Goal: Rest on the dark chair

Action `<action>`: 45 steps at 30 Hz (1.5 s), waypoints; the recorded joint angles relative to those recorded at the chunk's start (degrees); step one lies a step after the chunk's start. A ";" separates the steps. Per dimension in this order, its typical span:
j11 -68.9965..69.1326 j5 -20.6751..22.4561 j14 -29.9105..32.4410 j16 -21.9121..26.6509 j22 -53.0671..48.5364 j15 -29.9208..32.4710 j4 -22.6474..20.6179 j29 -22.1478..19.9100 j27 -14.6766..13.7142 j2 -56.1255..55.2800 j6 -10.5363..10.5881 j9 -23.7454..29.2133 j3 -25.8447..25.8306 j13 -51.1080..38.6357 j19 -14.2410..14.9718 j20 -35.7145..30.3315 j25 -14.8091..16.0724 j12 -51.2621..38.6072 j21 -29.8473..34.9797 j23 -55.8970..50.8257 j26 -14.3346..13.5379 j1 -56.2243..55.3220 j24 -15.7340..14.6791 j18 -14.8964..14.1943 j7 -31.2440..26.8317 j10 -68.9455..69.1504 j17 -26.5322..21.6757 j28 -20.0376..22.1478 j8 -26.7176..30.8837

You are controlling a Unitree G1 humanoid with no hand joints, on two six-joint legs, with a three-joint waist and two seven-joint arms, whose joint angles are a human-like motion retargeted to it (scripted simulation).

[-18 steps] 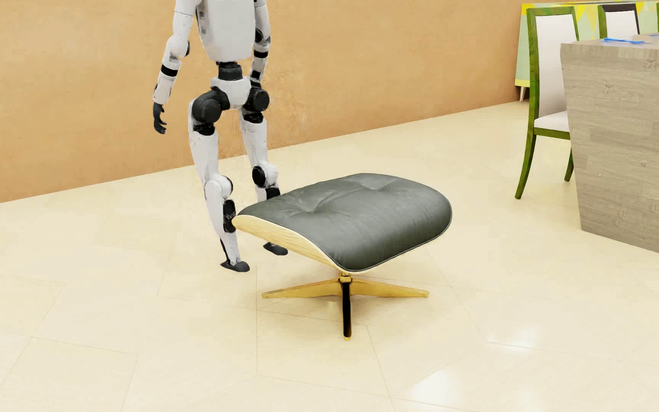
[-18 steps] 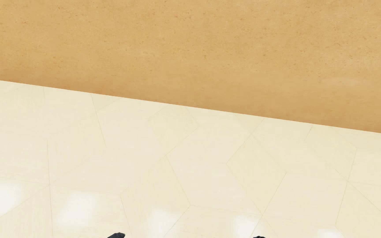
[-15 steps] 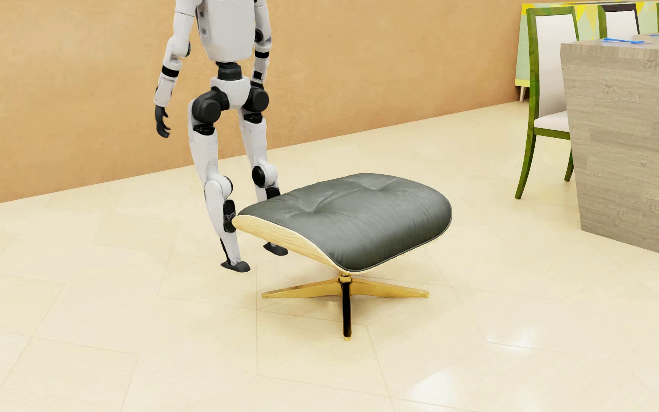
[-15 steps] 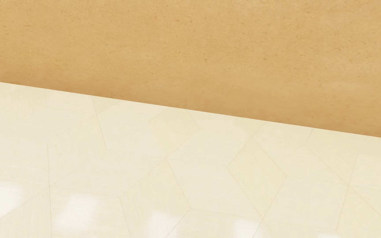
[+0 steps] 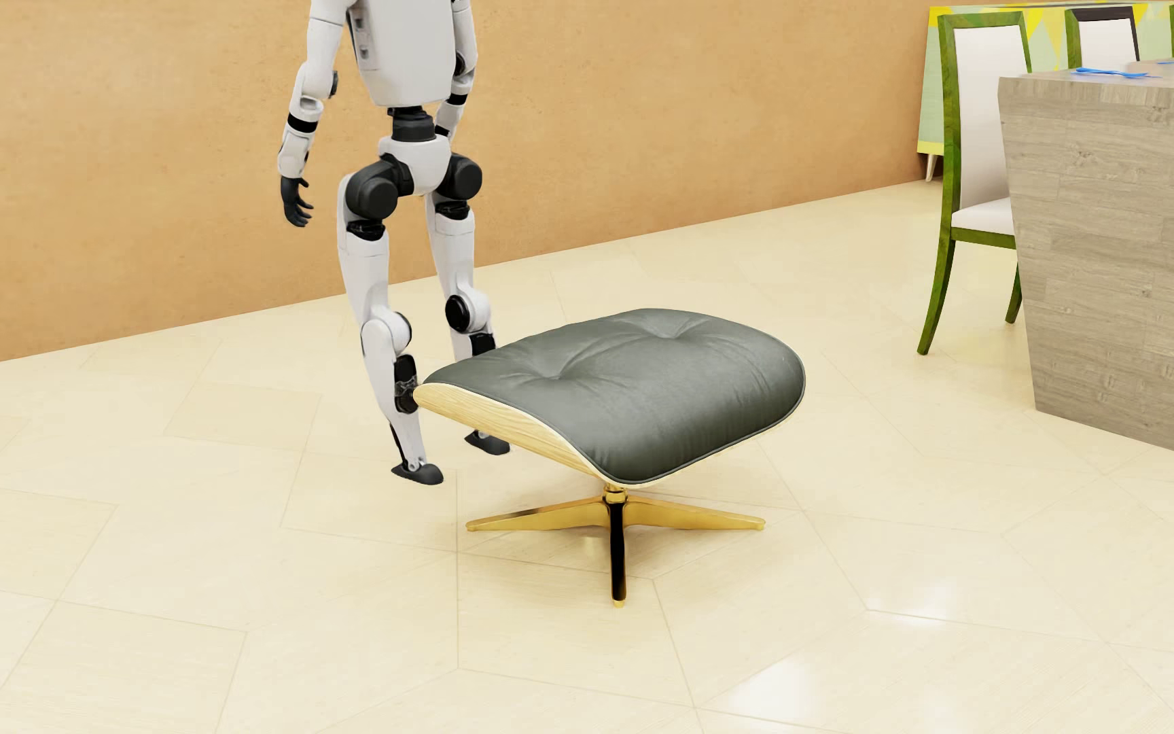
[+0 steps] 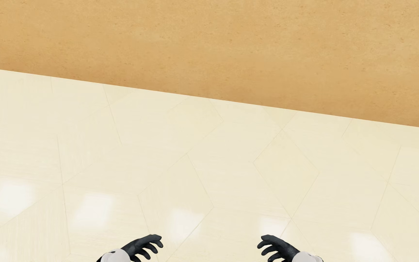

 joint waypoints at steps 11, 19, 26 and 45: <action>47.31 -5.39 -8.38 7.50 -18.31 -10.88 4.98 -1.98 -1.88 -41.97 0.03 22.00 -0.51 -19.10 4.54 -24.11 -0.95 -24.67 12.54 -19.64 -1.46 -38.60 4.42 -3.92 -8.82 42.15 -6.94 -1.08 4.60; 78.83 -7.06 -15.88 22.64 -46.80 -17.63 6.89 -6.47 -6.86 -71.94 0.23 36.38 -1.20 -41.70 7.80 -49.64 5.38 -55.33 28.11 -51.93 -6.09 -67.37 2.51 -7.83 -16.15 72.72 -27.62 11.45 9.30; 99.65 -9.40 -18.33 37.43 -68.92 -19.67 6.66 -22.04 -11.45 -90.92 0.93 42.53 -1.28 -46.27 10.85 -59.56 14.88 -68.54 28.97 -76.71 -6.73 -84.79 -4.25 -10.83 -20.36 92.51 -44.32 31.04 13.61; 105.61 -7.98 -11.69 13.20 -37.15 -11.39 7.25 -26.44 -6.92 -75.53 0.61 31.50 -1.62 -5.67 7.35 -3.61 8.62 -12.97 -6.54 -44.79 -1.20 -69.35 -1.81 -9.07 -20.42 99.33 -10.97 28.68 13.66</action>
